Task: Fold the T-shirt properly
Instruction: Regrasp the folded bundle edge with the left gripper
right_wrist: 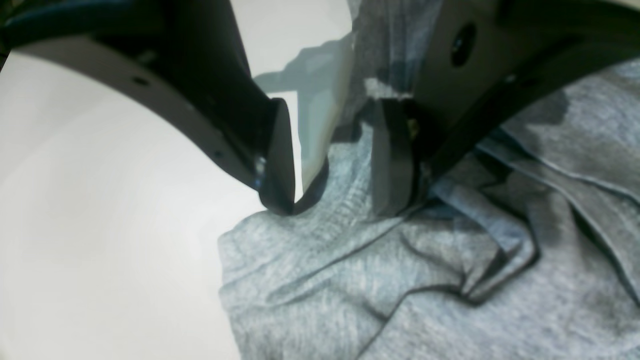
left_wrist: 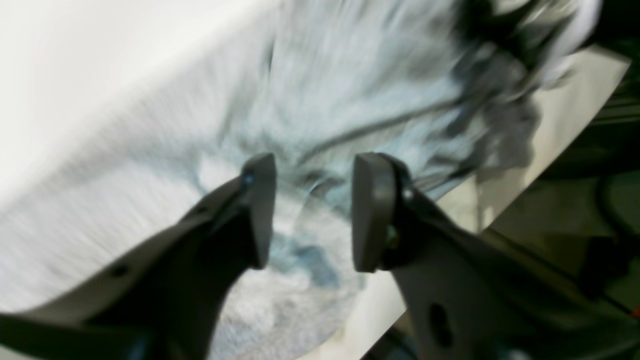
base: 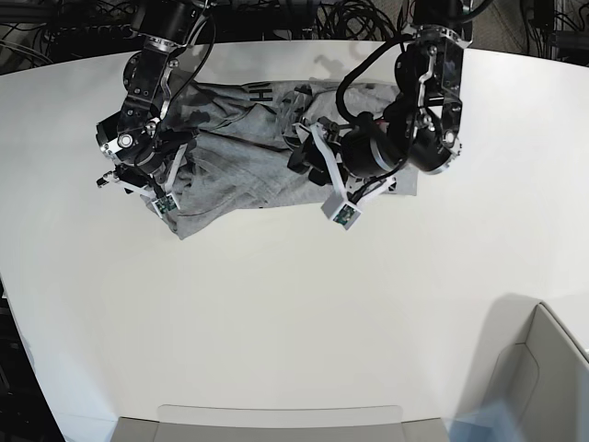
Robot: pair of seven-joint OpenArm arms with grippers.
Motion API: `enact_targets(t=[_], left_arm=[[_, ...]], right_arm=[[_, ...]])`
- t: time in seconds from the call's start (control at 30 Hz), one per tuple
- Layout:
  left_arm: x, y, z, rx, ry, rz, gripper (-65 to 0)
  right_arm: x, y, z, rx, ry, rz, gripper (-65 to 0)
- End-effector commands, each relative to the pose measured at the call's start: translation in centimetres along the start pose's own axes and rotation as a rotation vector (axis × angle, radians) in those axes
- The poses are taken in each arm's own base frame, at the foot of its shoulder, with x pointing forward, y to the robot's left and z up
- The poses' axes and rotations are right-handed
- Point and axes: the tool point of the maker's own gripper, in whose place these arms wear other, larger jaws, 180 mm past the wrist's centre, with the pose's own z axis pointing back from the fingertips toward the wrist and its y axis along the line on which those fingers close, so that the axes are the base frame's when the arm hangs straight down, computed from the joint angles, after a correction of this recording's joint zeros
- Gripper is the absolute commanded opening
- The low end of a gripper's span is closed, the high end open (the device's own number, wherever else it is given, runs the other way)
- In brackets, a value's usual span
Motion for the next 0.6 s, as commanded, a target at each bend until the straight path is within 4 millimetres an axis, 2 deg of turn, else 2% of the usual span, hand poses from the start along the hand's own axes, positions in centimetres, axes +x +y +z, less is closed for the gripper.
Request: enact_targets(t=[0.0, 0.07, 0.2, 0.37, 0.57], left_arm=[[1.5, -0.1, 0.8, 0.003, -0.057, -0.015, -46.7], [1.2, 1.0, 1.2, 0.03, -0.062, 0.017, -52.8], [-1.9, 5.0, 1.4, 0.104, -0.015, 0.172, -65.0], [-7.6, 7.5, -1.2, 0.102, 0.16, 0.304, -65.0], [-10.1, 9.3, -3.1, 0.109, 0.19, 0.39, -65.0]], right_arm=[[-1.0, 0.1, 0.0, 0.005, 0.045, 0.015, -39.3], [-1.1, 0.1, 0.0, 0.005, 0.045, 0.015, -39.3], [-1.1, 0.2, 0.0, 0.006, 0.047, 0.015, -39.3], [-1.1, 0.2, 0.0, 0.008, 0.047, 0.014, -39.3], [-0.7, 0.3, 0.0, 0.009, 0.04, 0.016, -39.3]])
